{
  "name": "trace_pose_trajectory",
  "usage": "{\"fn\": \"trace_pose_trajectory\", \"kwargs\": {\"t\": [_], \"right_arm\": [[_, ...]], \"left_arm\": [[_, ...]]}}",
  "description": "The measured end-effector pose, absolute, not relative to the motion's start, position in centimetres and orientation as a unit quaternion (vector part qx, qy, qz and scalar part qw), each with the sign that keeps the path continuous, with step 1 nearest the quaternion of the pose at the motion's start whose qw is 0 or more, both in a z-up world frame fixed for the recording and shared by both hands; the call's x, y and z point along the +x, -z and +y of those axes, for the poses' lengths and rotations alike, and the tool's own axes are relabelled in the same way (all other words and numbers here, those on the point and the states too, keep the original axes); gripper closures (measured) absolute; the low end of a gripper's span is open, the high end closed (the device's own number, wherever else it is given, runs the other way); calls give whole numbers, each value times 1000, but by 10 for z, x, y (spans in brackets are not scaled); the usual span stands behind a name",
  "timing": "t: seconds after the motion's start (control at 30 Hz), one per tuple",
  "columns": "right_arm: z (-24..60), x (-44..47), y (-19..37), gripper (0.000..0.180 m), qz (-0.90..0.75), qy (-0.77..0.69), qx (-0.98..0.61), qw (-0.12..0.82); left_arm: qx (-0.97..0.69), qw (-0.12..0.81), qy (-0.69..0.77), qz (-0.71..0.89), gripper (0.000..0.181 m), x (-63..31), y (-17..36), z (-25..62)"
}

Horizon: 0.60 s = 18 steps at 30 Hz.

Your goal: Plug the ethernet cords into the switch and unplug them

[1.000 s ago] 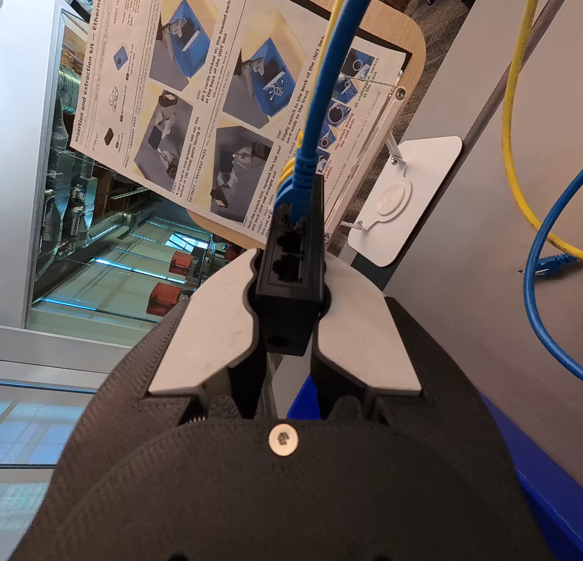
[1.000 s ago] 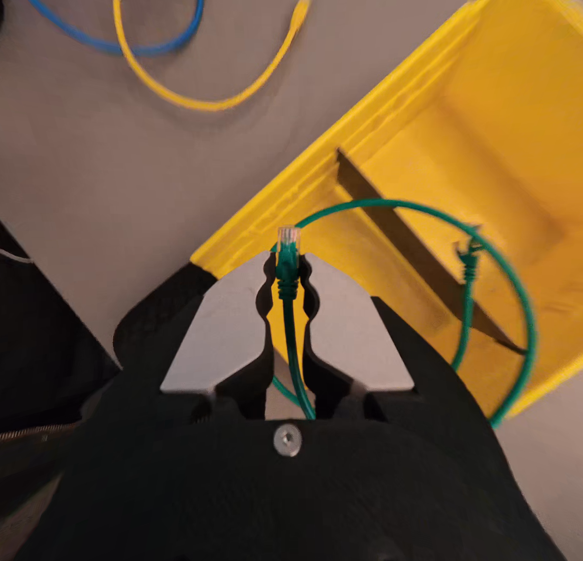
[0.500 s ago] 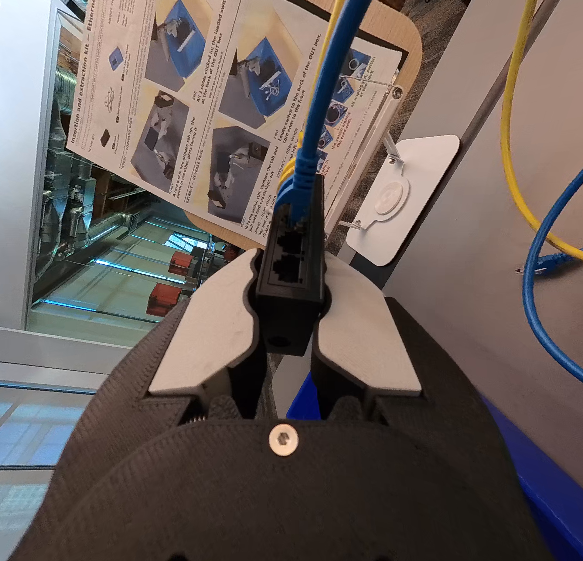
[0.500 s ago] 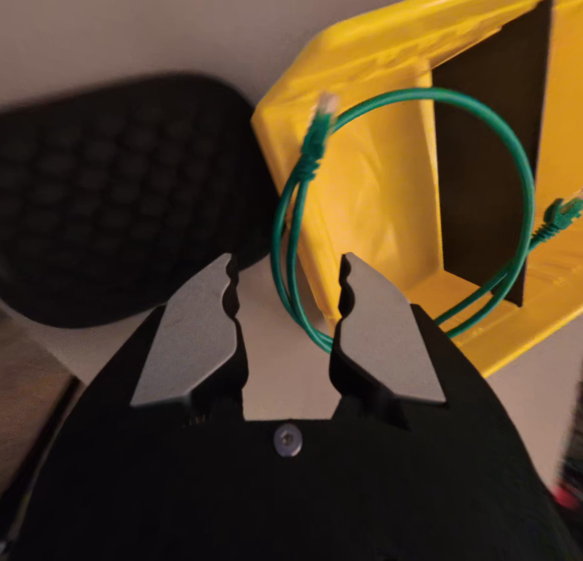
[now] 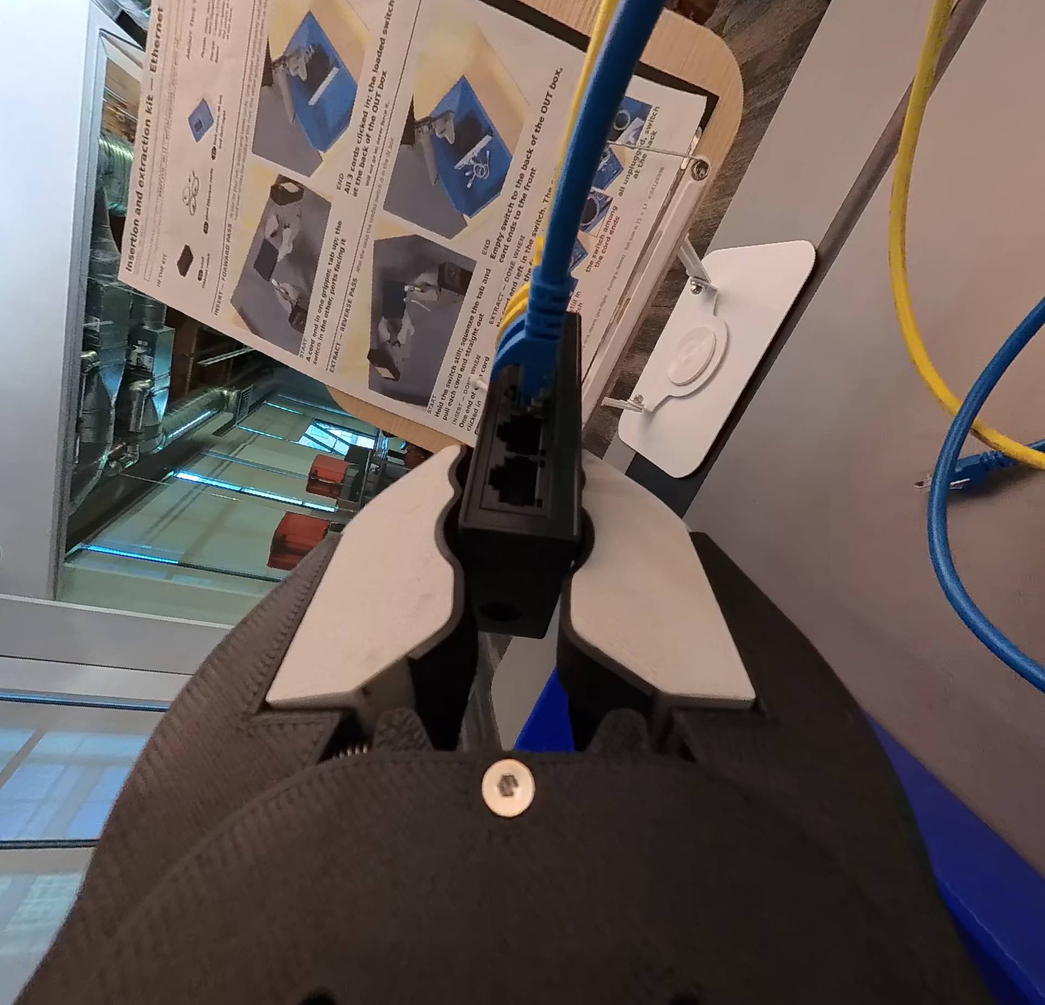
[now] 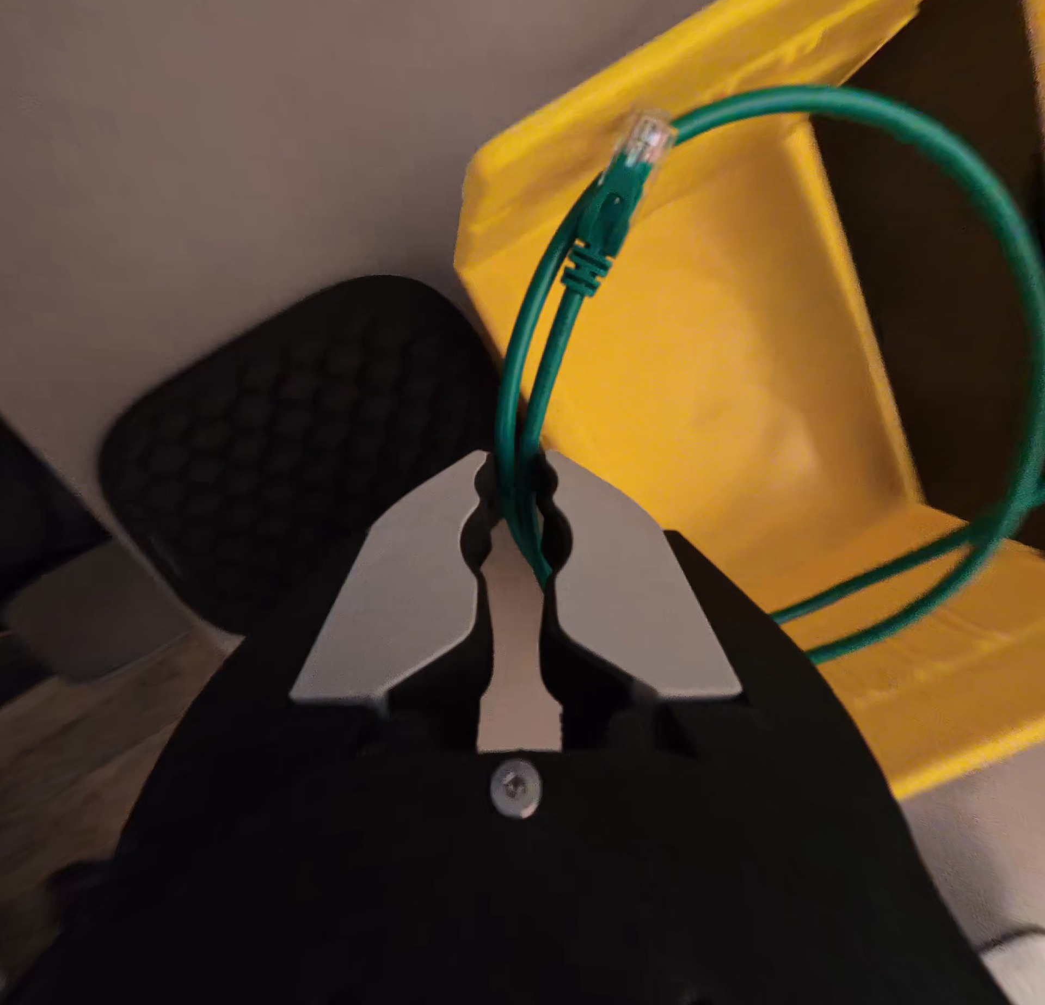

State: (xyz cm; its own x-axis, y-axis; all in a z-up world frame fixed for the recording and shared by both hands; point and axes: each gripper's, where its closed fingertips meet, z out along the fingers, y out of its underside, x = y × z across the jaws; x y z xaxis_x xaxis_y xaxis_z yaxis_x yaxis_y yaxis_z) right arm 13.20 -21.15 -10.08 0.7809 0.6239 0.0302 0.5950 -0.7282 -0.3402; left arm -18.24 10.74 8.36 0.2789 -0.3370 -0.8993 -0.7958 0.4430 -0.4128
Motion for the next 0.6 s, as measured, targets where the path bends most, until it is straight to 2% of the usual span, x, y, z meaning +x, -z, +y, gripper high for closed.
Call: {"fn": "trace_pose_trajectory", "kwargs": {"t": [0.1, 0.23, 0.33, 0.53, 0.6], "right_arm": [[-209, 124, 92, 166, -335, -81, -925, 157], [-206, 116, 46, 167, -326, -140, -914, 198], [-218, 105, 15, 166, -303, -223, -909, 180], [-219, 126, 11, 166, -299, -189, -925, 138], [-204, 143, 17, 167, -303, -134, -932, 148]], "left_arm": [[-493, 631, -179, 571, 151, -183, -86, 105], [-494, 633, -178, 569, 151, -184, -88, 106], [-494, 632, -181, 569, 151, -184, -88, 106], [-495, 634, -180, 566, 151, -186, -90, 106], [-493, 635, -180, 567, 151, -185, -90, 105]]}}
